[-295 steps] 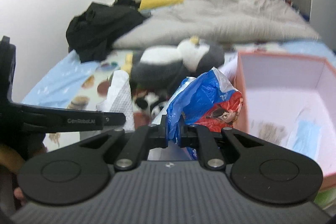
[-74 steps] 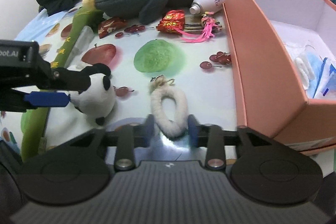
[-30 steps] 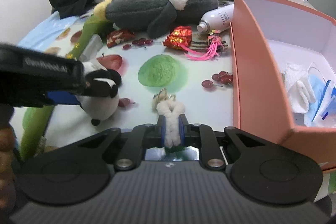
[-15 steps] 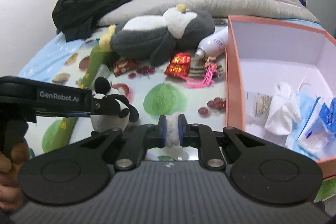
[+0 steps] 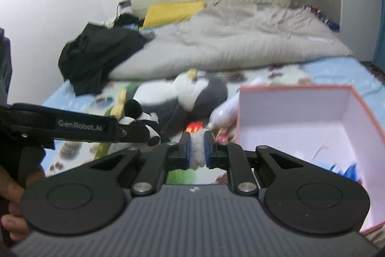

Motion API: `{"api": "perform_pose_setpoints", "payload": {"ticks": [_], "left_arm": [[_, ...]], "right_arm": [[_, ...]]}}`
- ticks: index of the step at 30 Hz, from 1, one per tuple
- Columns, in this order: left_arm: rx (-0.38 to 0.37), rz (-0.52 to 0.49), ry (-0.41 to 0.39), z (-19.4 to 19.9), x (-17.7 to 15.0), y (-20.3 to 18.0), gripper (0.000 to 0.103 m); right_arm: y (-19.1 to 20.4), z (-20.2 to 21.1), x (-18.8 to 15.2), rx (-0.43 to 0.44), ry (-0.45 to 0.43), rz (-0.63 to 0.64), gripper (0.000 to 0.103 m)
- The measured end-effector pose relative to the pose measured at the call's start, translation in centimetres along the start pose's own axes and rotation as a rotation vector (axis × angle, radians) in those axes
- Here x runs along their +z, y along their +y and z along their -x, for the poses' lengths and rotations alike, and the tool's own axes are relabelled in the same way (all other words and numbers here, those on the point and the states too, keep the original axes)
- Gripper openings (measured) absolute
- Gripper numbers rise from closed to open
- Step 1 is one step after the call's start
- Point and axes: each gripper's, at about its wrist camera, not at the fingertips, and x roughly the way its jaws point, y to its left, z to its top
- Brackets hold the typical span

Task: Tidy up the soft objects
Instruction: 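Carry the panda with the left gripper while the right carries the hair tie to the box, then open both grippers over the box, dropping the panda and hair tie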

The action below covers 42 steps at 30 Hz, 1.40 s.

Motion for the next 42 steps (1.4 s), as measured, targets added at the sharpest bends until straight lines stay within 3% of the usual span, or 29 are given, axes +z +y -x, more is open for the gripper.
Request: {"api": "perform_pose_setpoints", "payload": {"ticks": [7,13,22,28,35,36,38,42], "left_arm": [[-0.072,-0.076,-0.01,-1.4,3.5,-5.1,0.049],[-0.122,-0.144,0.038,-5.3,4.4,-9.6,0.049],[-0.158,-0.217,0.208,-14.0,2.1,-13.6,0.049],[-0.148,-0.245,0.297,-18.0,0.2,-13.9,0.049],[-0.119,-0.263,0.316,-18.8,-0.1,-13.4,0.055],[-0.12,-0.264,0.308,-18.3,0.0,-13.4,0.059],[-0.126,-0.264,0.286,-17.0,0.1,-13.5,0.061],[-0.134,-0.274,0.238,-14.2,0.5,-13.9,0.061]], "right_arm": [[-3.9,1.9,3.5,-0.069,-0.071,-0.026,0.015],[-8.5,2.2,3.8,-0.151,-0.074,-0.071,0.015],[-14.9,-0.7,0.1,-0.257,0.068,-0.176,0.015],[-17.5,-3.2,-3.4,-0.289,0.187,-0.237,0.016],[-17.7,-3.2,-5.0,-0.286,0.227,-0.288,0.019],[-17.6,-3.1,-4.8,-0.288,0.225,-0.288,0.022],[-17.2,-2.5,-4.5,-0.287,0.213,-0.286,0.04],[-16.5,-1.0,-3.6,-0.274,0.162,-0.282,0.042]]}}
